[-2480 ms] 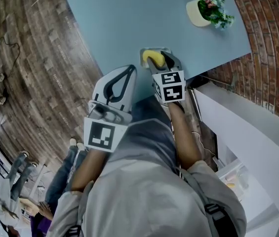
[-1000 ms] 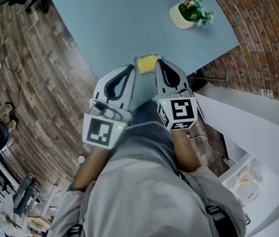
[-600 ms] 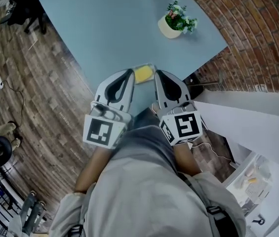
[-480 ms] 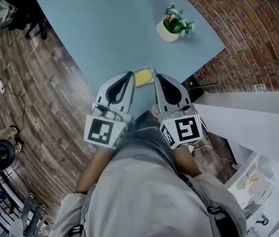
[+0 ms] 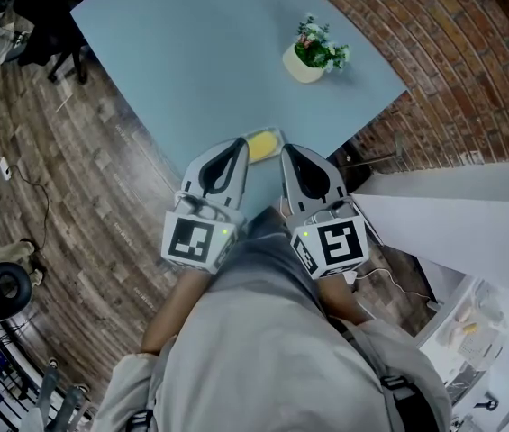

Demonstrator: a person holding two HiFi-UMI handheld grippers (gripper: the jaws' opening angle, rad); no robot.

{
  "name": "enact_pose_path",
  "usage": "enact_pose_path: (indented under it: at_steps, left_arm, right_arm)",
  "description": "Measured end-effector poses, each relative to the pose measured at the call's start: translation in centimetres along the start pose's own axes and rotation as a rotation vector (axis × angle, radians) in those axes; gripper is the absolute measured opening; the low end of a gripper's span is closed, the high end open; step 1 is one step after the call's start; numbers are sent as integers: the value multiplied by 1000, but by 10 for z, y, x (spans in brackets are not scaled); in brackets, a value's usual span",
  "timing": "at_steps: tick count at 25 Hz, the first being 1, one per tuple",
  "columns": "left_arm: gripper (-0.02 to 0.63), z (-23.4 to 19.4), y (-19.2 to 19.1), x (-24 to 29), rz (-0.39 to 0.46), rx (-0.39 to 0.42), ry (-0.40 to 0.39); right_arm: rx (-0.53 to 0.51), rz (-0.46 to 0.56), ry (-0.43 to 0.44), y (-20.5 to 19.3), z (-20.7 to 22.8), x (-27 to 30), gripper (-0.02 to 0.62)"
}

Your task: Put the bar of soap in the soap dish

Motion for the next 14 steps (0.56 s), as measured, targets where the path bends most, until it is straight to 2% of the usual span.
enact_pose_path:
  at_steps: [14]
  left_arm:
    - [3, 0, -9, -2, -28, 11, -4]
  right_arm:
    - [9, -22, -8, -8, 1, -1, 12]
Point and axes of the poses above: the fingertips, and each gripper's own axes: x forward along the fingers, z to its right, y out of its top, the point moved 2 cm from there along -x, backward along the fingers, and after that the axes turned 9 degrees about y, right-handed, at the moved point
